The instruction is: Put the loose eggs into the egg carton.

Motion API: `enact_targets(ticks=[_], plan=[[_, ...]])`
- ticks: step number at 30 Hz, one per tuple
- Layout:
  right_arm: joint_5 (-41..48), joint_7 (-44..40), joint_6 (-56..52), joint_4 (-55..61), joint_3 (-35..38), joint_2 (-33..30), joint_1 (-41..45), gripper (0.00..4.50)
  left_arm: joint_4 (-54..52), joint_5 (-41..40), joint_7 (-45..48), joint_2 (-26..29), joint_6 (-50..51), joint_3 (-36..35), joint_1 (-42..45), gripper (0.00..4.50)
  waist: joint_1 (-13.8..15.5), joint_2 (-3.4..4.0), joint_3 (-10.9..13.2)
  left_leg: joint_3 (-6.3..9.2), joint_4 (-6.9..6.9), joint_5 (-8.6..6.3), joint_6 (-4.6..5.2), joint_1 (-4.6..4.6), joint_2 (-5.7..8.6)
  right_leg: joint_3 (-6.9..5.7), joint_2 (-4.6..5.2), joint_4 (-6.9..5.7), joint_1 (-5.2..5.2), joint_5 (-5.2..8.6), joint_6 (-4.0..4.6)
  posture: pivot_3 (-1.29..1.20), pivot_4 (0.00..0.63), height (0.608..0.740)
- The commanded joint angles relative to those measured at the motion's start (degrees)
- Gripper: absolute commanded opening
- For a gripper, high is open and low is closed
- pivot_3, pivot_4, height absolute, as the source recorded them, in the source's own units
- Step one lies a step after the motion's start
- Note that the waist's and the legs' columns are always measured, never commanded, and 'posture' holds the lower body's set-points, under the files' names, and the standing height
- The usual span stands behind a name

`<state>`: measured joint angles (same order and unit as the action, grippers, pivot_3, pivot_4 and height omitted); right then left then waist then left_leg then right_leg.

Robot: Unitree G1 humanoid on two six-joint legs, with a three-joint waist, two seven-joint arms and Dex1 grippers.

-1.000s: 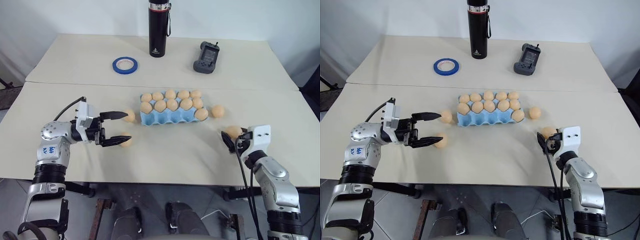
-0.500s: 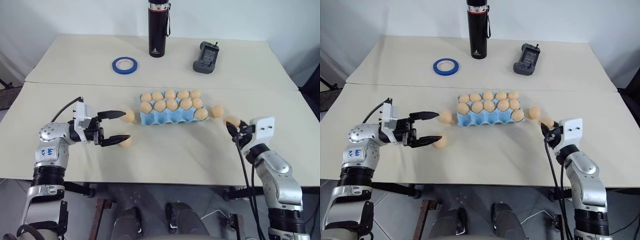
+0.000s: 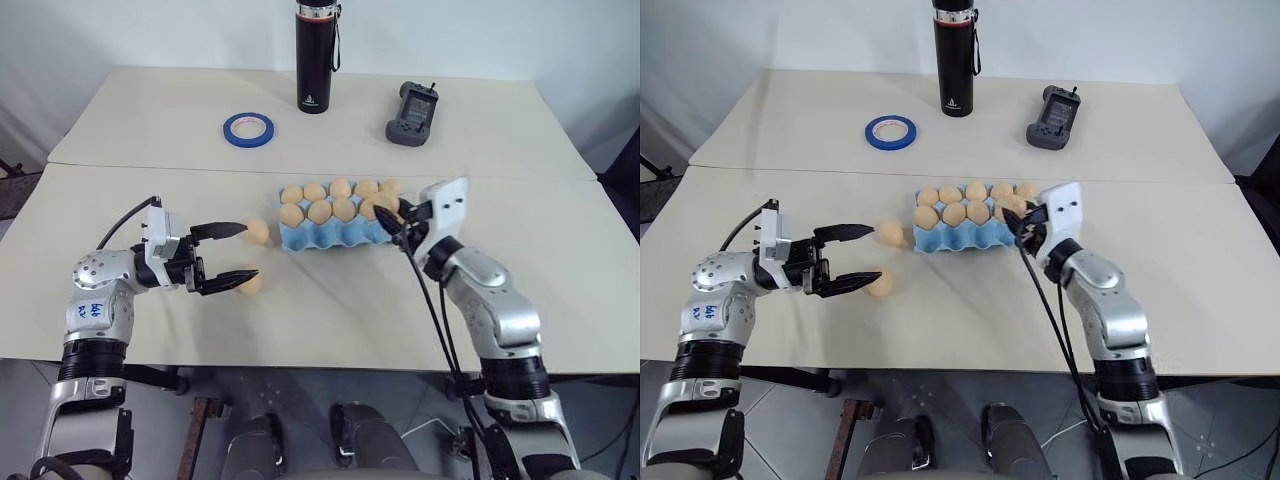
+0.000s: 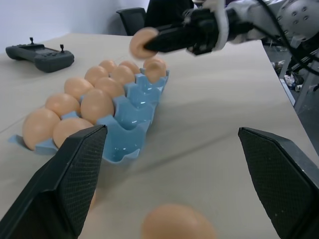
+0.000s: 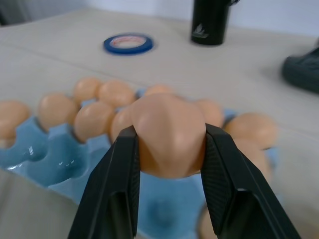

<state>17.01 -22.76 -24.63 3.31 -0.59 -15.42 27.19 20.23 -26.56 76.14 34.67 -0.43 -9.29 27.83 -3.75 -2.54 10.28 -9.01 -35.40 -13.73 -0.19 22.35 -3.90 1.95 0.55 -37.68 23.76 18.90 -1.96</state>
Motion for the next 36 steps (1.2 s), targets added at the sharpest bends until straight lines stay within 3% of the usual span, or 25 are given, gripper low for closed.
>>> enact_targets(ticks=[1, 9, 11, 18, 24, 32, 36], plan=[[-1.7, -1.5, 4.4, -3.7, -0.9, 0.6, 1.7, 1.32, -3.3, -1.3, -1.1, 0.9, 0.1, -2.0, -1.3, 4.50, -0.2, 0.00, 0.0, -0.01, 0.00, 0.00, 0.00, 0.00, 0.00, 0.01, 0.00, 0.00, 0.00, 0.00, 0.00, 0.00, 0.150, 0.740], [-1.8, -4.4, 4.3, -1.0, -1.1, -0.6, 0.4, 4.02, -4.9, -1.5, -2.1, 1.2, 0.8, -2.6, -2.5, 4.50, -0.7, 0.00, 0.0, 0.00, 0.01, 0.00, -0.01, 0.02, 0.00, 0.00, 0.01, -0.02, 0.02, 0.00, 0.00, 0.00, 0.150, 0.740], [-1.6, -4.6, 3.5, 0.3, -0.5, -1.2, 0.0, 4.47, -4.9, -1.5, -2.3, 1.2, 0.8, -2.7, -2.4, 4.50, -0.9, 0.00, 0.0, 0.00, 0.01, 0.01, -0.01, 0.02, 0.00, 0.00, 0.01, -0.03, 0.02, 0.00, -0.01, 0.00, 0.150, 0.740], [-0.4, -5.8, 1.4, 4.4, 1.5, -4.4, -1.9, 4.47, -4.2, -1.2, -2.5, 0.9, 0.8, -2.4, -1.5, 4.50, -1.0, 0.00, 0.0, 0.00, 0.02, 0.01, -0.03, 0.01, -0.01, 0.00, 0.00, -0.02, 0.03, 0.00, 0.00, 0.00, 0.150, 0.740], [2.9, -6.6, -1.6, 8.1, 8.4, -9.9, -4.8, 4.47, -4.2, -1.5, -2.0, 1.0, 0.9, -2.6, -1.6, 4.50, -0.9, 0.00, 0.0, 0.00, 0.02, 0.00, -0.01, 0.02, 0.01, 0.00, 0.03, 0.02, 0.02, 0.00, -0.01, 0.00, 0.150, 0.740], [8.7, -13.7, -4.0, 16.6, 22.5, -20.7, -22.2, 4.47, -2.8, -1.9, -1.4, 2.2, 1.6, -3.5, -1.6, 4.50, -0.5, 0.01, 0.0, 0.04, 0.22, -0.02, -0.03, 0.01, 0.02, -0.01, 0.00, 0.19, 0.01, 0.04, -0.05, 0.00, 0.150, 0.740], [10.0, -16.1, -2.9, 17.6, 26.3, -22.3, -28.9, 4.47, -1.0, -1.8, -1.1, 2.4, 1.6, -3.5, -0.3, 4.50, -1.0, 0.00, 0.0, 0.03, 0.20, -0.03, -0.01, -0.06, 0.03, 0.01, -0.01, 0.19, -0.08, 0.06, -0.09, 0.00, 0.150, 0.740]])
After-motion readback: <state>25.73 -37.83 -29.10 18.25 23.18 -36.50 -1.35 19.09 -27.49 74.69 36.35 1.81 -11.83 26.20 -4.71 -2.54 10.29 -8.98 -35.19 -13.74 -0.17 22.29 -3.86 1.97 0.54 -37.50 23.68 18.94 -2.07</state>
